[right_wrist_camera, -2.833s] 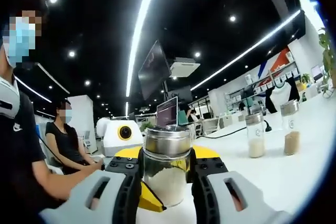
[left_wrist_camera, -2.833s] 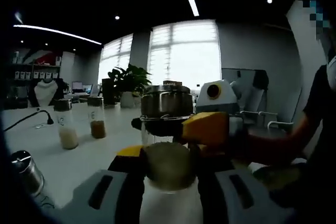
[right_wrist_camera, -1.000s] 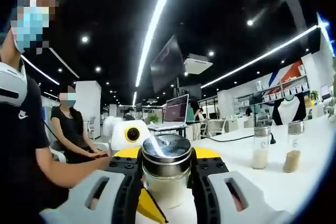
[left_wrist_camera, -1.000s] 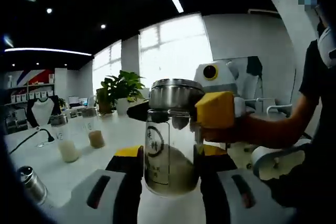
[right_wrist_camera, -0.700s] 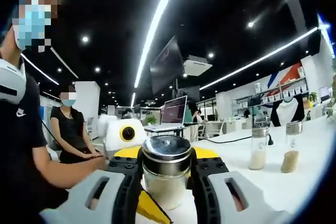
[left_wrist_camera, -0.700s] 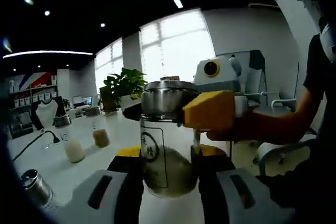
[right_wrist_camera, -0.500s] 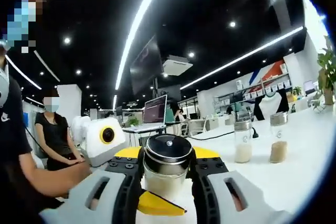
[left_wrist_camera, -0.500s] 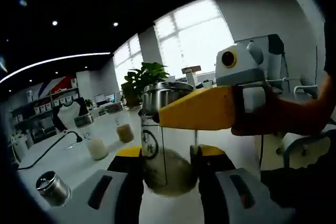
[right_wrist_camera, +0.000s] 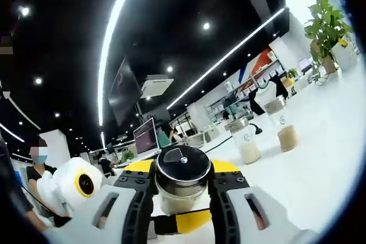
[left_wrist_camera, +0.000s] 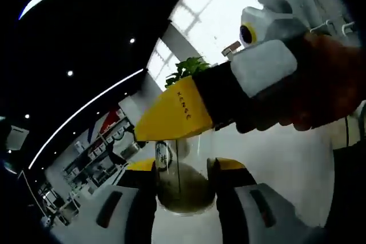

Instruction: Rotate the seasoning bottle until the label or dispensing opening points toward the visible target arrow and the bottle remains upright within the marked orientation range

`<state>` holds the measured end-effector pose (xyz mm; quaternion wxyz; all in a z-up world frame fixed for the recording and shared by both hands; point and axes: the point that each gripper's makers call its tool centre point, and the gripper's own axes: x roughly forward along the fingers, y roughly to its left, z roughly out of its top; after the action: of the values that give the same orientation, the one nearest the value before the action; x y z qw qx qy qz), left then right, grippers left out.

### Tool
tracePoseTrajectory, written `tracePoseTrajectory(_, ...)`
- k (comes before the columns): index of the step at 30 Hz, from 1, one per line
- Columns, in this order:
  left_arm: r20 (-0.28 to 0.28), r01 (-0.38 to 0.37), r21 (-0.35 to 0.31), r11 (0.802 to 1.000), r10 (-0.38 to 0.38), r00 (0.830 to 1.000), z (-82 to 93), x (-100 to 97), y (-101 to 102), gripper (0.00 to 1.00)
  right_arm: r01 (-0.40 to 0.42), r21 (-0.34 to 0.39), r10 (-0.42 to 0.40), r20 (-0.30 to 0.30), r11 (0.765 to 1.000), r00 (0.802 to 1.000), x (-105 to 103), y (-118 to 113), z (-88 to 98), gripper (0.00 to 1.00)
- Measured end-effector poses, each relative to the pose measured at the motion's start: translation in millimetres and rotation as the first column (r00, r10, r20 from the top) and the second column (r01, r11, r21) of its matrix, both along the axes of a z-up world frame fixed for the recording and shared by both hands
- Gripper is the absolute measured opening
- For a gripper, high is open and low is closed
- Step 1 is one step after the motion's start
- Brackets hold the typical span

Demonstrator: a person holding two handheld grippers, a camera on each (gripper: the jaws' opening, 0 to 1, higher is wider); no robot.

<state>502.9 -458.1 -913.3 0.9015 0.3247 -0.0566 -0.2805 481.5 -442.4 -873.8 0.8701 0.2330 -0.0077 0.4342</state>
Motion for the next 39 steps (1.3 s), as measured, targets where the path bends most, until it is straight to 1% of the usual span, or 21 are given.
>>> tracePoseTrajectory(1, -0.039, 0.029, -0.037, 0.999, -0.030, 0.999, -2.7, -1.5, -2, 0.40, -0.002, -0.008, 0.003, 0.002, 1.000, 1.000, -1, 0, -0.8, 0.34)
tracePoseTrajectory(5, -0.096, 0.092, -0.111, 0.990, -0.103, 0.990, -4.0, -4.8, -5, 0.40, -0.037, -0.024, 0.037, 0.006, 0.999, 0.999, -2, -1, -1.9, 0.33)
tracePoseTrajectory(7, -0.156, 0.150, -0.221, 0.964, -0.187, 0.970, -1.8, -10.1, -8, 0.40, -0.049, -0.033, 0.050, 0.021, 0.998, 0.999, -4, -1, -0.1, 0.33)
tracePoseTrajectory(9, -0.186, 0.185, -0.277, 0.943, -0.241, 0.953, 0.0, -13.5, -10, 0.40, -0.059, -0.062, 0.063, 0.060, 0.996, 0.996, -7, 0, 3.6, 0.33)
tracePoseTrajectory(13, -0.244, 0.266, -0.375, 0.888, -0.371, 0.896, 1.5, -26.7, -14, 0.39, -0.112, -0.116, 0.127, 0.130, 0.987, 0.983, -18, 4, 8.7, 0.33)
tracePoseTrajectory(15, -0.262, 0.308, -0.446, 0.840, -0.452, 0.853, 5.2, -34.0, -13, 0.39, -0.140, -0.111, 0.155, 0.139, 0.984, 0.978, -22, 4, 11.1, 0.33)
tracePoseTrajectory(19, -0.278, 0.350, -0.498, 0.794, -0.528, 0.803, 9.0, -45.6, -12, 0.39, -0.214, -0.101, 0.229, 0.176, 0.972, 0.957, -35, 8, 16.9, 0.33)
tracePoseTrajectory(20, -0.278, 0.360, -0.506, 0.784, -0.543, 0.792, 9.7, -48.7, -13, 0.39, -0.234, -0.103, 0.251, 0.193, 0.967, 0.949, -40, 10, 18.7, 0.33)
tracePoseTrajectory(21, -0.285, 0.372, -0.521, 0.768, -0.568, 0.772, 9.9, -53.0, -14, 0.39, -0.251, -0.105, 0.268, 0.207, 0.962, 0.941, -43, 11, 20.0, 0.33)
tracePoseTrajectory(22, -0.292, 0.392, -0.541, 0.744, -0.604, 0.742, 10.1, -60.0, -15, 0.39, -0.281, -0.116, 0.301, 0.231, 0.953, 0.925, -50, 14, 21.5, 0.33)
tracePoseTrajectory(23, -0.292, 0.407, -0.554, 0.726, -0.628, 0.722, 10.8, -64.6, -16, 0.39, -0.291, -0.122, 0.313, 0.242, 0.949, 0.919, -53, 15, 22.3, 0.33)
tracePoseTrajectory(24, -0.292, 0.436, -0.553, 0.711, -0.654, 0.698, 10.8, -72.6, -18, 0.39, -0.326, -0.125, 0.349, 0.268, 0.937, 0.898, -62, 16, 25.3, 0.33)
tracePoseTrajectory(25, -0.285, 0.450, -0.547, 0.706, -0.663, 0.693, 11.9, -75.8, -18, 0.39, -0.342, -0.121, 0.363, 0.277, 0.932, 0.890, -65, 17, 26.9, 0.33)
tracePoseTrajectory(28, -0.281, 0.455, -0.551, 0.699, -0.669, 0.688, 16.5, -80.2, -17, 0.39, -0.361, -0.110, 0.377, 0.297, 0.926, 0.877, -71, 17, 30.0, 0.33)
tracePoseTrajectory(31, -0.280, 0.441, -0.533, 0.722, -0.643, 0.713, 17.5, -76.9, -17, 0.39, -0.349, -0.100, 0.363, 0.296, 0.932, 0.884, -67, 17, 31.3, 0.34)
tracePoseTrajectory(32, -0.275, 0.425, -0.514, 0.745, -0.613, 0.741, 16.5, -71.8, -17, 0.39, -0.329, -0.100, 0.344, 0.300, 0.939, 0.890, -63, 17, 31.4, 0.34)
tracePoseTrajectory(33, -0.271, 0.418, -0.503, 0.756, -0.597, 0.755, 16.2, -69.1, -16, 0.39, -0.310, -0.106, 0.328, 0.301, 0.945, 0.895, -60, 17, 31.0, 0.34)
tracePoseTrajectory(35, -0.249, 0.355, -0.414, 0.838, -0.480, 0.841, 13.6, -53.2, -10, 0.38, -0.241, -0.144, 0.275, 0.308, 0.960, 0.911, -51, 17, 27.3, 0.33)
tracePoseTrajectory(36, -0.244, 0.335, -0.373, 0.865, -0.439, 0.865, 12.4, -48.6, -8, 0.38, -0.211, -0.163, 0.253, 0.305, 0.964, 0.918, -47, 18, 25.0, 0.33)
tracePoseTrajectory(37, -0.221, 0.314, -0.341, 0.886, -0.400, 0.889, 14.0, -44.3, -6, 0.38, -0.201, -0.157, 0.241, 0.304, 0.967, 0.922, -45, 18, 25.7, 0.33)
tracePoseTrajectory(39, -0.177, 0.292, -0.327, 0.899, -0.361, 0.915, 19.7, -40.6, -4, 0.38, -0.187, -0.126, 0.217, 0.298, 0.974, 0.930, -42, 17, 28.6, 0.33)
